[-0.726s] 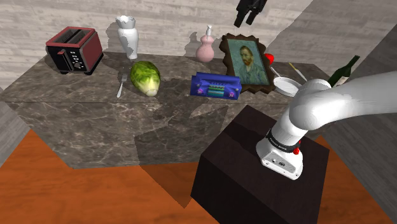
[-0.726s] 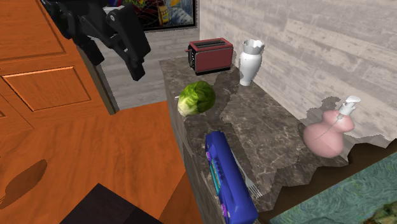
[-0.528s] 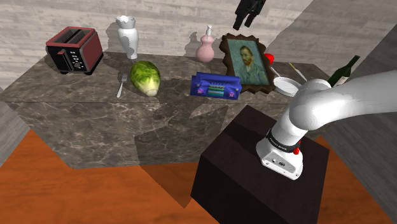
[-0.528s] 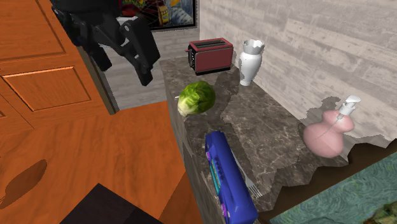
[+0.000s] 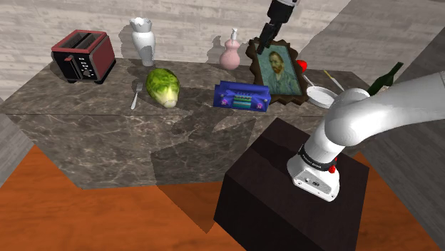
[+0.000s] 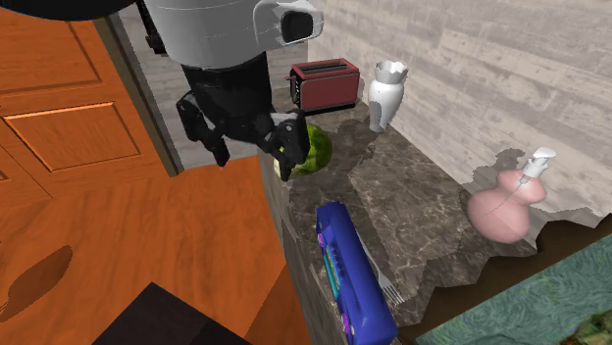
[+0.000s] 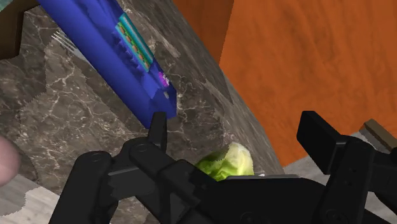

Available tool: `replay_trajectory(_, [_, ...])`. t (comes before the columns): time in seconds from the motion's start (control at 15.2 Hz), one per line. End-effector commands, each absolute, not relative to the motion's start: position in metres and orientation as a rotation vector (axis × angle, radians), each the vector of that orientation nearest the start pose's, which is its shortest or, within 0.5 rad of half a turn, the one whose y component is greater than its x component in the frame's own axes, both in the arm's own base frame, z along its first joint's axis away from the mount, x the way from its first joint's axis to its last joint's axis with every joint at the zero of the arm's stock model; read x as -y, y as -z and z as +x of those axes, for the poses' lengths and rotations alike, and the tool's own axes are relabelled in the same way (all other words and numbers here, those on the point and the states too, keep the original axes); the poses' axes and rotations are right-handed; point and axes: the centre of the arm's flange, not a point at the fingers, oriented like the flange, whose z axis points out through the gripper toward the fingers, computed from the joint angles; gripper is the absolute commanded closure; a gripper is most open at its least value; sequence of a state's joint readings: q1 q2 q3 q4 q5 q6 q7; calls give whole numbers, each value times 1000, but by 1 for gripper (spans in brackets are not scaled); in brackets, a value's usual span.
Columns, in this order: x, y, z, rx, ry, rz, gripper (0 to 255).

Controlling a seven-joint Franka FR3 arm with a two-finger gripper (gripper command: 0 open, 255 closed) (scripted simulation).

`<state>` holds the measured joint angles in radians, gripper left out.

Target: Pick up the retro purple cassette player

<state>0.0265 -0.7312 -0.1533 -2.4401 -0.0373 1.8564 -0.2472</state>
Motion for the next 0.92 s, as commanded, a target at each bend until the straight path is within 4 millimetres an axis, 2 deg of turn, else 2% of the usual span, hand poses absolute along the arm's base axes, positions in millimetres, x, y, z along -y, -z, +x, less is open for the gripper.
replay_trajectory(0.0, [67, -532, 354, 318, 219, -3080, 0])
replay_trajectory(0.86, [134, -391, 430, 744, 118, -3033, 0])
